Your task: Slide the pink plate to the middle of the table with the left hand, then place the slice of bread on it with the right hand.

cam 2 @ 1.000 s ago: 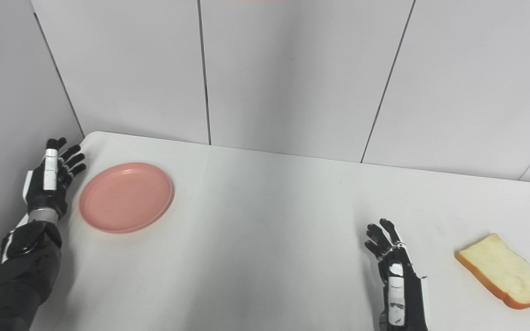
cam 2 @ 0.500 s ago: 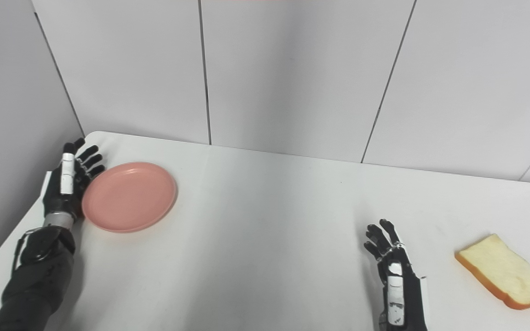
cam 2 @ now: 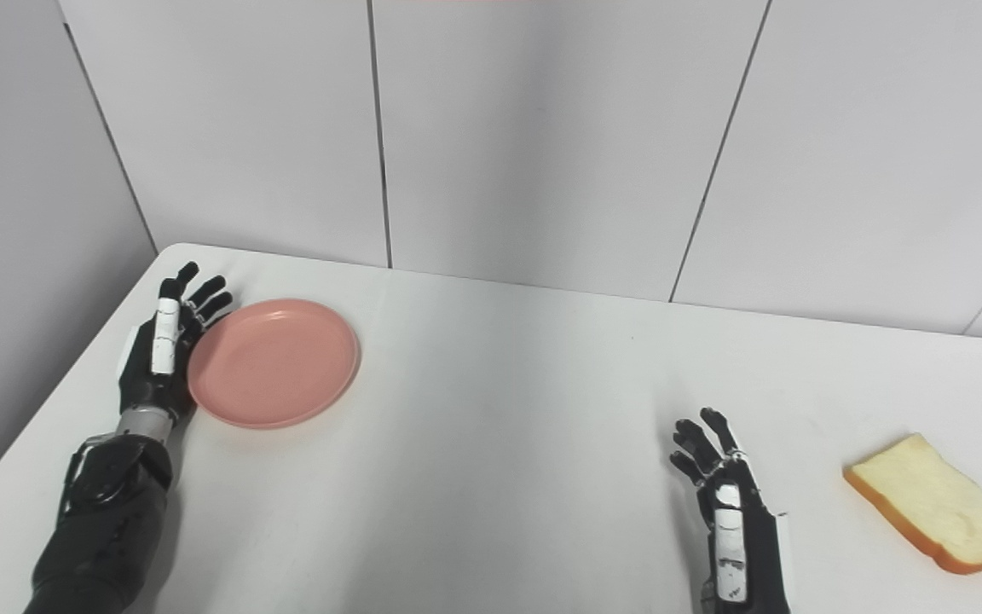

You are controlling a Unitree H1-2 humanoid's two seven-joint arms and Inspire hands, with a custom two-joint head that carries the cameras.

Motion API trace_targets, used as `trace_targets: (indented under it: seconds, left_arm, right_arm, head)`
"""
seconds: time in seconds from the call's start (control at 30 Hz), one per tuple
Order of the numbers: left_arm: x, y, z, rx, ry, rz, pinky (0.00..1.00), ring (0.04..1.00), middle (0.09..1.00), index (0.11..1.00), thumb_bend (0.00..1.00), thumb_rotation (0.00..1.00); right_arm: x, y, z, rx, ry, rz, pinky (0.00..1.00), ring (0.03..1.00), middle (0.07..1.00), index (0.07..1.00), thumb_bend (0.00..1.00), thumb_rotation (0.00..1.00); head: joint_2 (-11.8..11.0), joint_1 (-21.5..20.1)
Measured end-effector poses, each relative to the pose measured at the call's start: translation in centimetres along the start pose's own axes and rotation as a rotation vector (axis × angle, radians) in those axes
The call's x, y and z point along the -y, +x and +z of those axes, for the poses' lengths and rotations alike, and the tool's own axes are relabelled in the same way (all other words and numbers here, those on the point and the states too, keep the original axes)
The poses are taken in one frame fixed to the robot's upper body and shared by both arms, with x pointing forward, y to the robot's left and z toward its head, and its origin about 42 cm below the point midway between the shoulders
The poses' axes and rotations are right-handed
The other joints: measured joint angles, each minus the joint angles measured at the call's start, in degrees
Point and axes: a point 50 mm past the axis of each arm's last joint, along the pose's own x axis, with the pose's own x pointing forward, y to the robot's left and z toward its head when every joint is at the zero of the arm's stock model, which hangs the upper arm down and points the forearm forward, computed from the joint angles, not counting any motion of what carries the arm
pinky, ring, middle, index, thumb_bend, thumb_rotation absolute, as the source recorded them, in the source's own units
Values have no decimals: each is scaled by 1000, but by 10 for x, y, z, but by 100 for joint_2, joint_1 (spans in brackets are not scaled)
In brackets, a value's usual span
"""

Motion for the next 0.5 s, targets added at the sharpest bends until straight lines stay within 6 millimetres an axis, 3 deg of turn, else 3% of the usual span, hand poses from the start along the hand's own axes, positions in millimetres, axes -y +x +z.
trace_targets:
  seconds: [0.27, 0.5]
  left_arm:
    - [28, -6, -4, -1, -35, -57, 758, 823, 802, 868, 887, 817]
    - [52, -10, -6, -26, -25, -116, 760, 834, 816, 868, 872, 840]
  right_arm:
    - [-6, -1, 0, -3, -7, 0, 802, 803, 784, 853, 744, 916]
    - [-26, -7, -1, -28, 0, 4, 791, 807, 790, 863, 710, 919]
  head:
    - [105, -483]
    - [167, -861]
